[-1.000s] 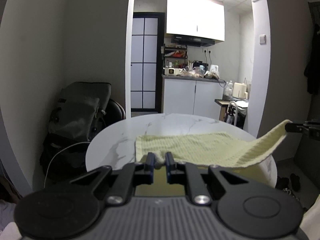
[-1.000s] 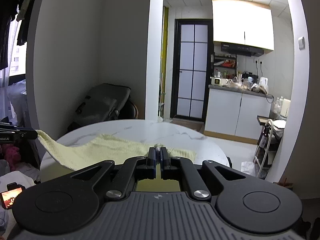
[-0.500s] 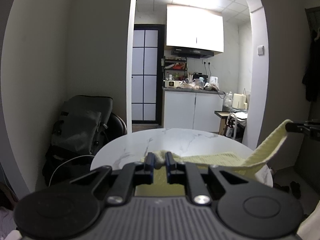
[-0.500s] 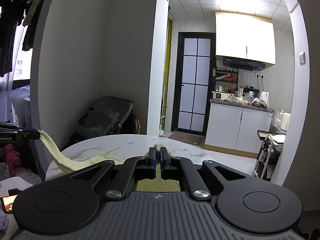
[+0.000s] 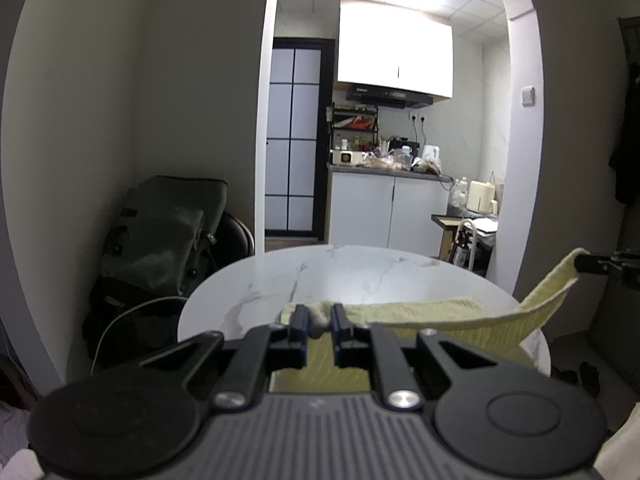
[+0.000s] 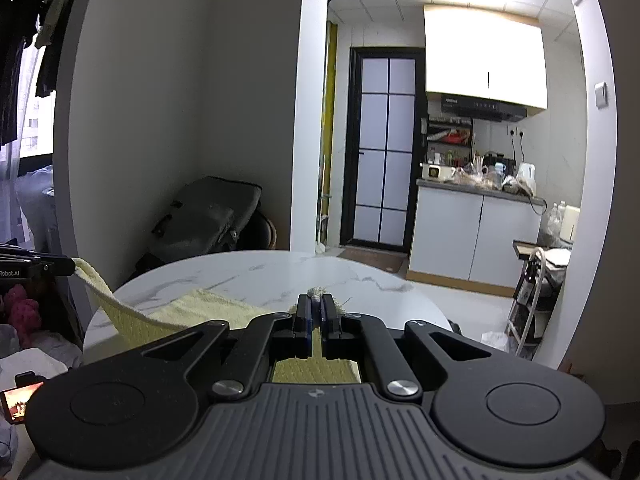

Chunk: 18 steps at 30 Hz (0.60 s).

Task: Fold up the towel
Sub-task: 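Hold the towel edge raised with both grippers above the table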

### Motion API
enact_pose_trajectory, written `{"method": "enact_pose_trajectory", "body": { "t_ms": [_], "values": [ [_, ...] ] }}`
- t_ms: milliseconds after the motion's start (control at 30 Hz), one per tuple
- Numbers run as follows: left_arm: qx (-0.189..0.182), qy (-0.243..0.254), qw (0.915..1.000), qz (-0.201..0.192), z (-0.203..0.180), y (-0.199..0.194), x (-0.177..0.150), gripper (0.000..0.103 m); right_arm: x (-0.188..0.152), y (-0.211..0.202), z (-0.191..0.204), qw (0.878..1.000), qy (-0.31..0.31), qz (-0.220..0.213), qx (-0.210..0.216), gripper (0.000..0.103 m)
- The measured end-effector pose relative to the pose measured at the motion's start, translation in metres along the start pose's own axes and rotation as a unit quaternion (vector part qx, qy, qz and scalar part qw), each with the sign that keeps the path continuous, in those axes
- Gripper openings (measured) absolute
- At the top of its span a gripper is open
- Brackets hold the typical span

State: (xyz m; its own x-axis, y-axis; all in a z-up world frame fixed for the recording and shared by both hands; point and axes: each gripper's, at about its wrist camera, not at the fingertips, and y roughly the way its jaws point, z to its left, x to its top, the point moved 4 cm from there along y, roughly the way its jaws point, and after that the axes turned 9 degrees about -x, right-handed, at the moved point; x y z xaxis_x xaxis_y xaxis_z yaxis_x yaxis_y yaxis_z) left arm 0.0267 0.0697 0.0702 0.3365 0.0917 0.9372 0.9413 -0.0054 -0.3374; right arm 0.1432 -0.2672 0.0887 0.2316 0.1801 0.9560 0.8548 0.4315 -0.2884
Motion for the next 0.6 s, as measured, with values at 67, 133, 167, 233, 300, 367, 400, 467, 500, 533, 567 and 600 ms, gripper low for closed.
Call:
{"method": "enact_pose_trajectory", "body": {
  "t_ms": [67,133,167,233,300,367,400,467,500,533,567,600],
  "values": [
    [0.000,-0.001,1.0000,0.003,0.000,0.002,-0.001,0.012,0.001,0.002,-0.001,1.000,0.001,0.000,-0.001,0.005],
    [0.000,-0.002,1.0000,0.006,0.002,0.006,0.000,0.012,0.003,0.004,-0.002,1.000,0.003,0.000,-0.003,0.005],
    [0.000,-0.002,1.0000,0.007,0.002,0.008,0.000,0.012,0.003,0.005,-0.002,1.000,0.004,0.001,-0.003,0.005],
    [0.000,-0.003,1.0000,0.009,0.002,0.010,0.001,0.012,0.005,0.007,-0.003,1.000,0.005,0.001,-0.005,0.005],
    [-0.001,-0.005,0.9999,0.011,0.004,0.013,0.001,0.012,0.006,0.009,-0.004,1.000,0.007,0.001,-0.006,0.005],
    [-0.001,-0.008,0.9999,0.012,0.005,0.015,0.002,0.012,0.007,0.012,-0.005,1.000,0.008,0.001,-0.007,0.005],
    [-0.002,-0.009,0.9999,0.012,0.006,0.016,0.002,0.012,0.008,0.013,-0.005,1.000,0.009,0.001,-0.008,0.005],
    [-0.002,-0.010,0.9999,0.012,0.007,0.019,0.004,0.012,0.009,0.015,-0.006,1.000,0.010,0.002,-0.009,0.005],
    [-0.002,-0.010,0.9999,0.012,0.007,0.021,0.005,0.012,0.010,0.016,-0.007,1.000,0.011,0.002,-0.010,0.005],
    [-0.002,-0.010,0.9999,0.012,0.008,0.023,0.006,0.012,0.010,0.017,-0.007,1.000,0.012,0.002,-0.011,0.005],
    [-0.003,-0.010,0.9999,0.012,0.008,0.025,0.008,0.012,0.011,0.018,-0.007,1.000,0.013,0.002,-0.011,0.005],
    [-0.003,-0.010,0.9999,0.011,0.008,0.026,0.009,0.012,0.012,0.019,-0.008,1.000,0.013,0.002,-0.012,0.005]
  ]
}}
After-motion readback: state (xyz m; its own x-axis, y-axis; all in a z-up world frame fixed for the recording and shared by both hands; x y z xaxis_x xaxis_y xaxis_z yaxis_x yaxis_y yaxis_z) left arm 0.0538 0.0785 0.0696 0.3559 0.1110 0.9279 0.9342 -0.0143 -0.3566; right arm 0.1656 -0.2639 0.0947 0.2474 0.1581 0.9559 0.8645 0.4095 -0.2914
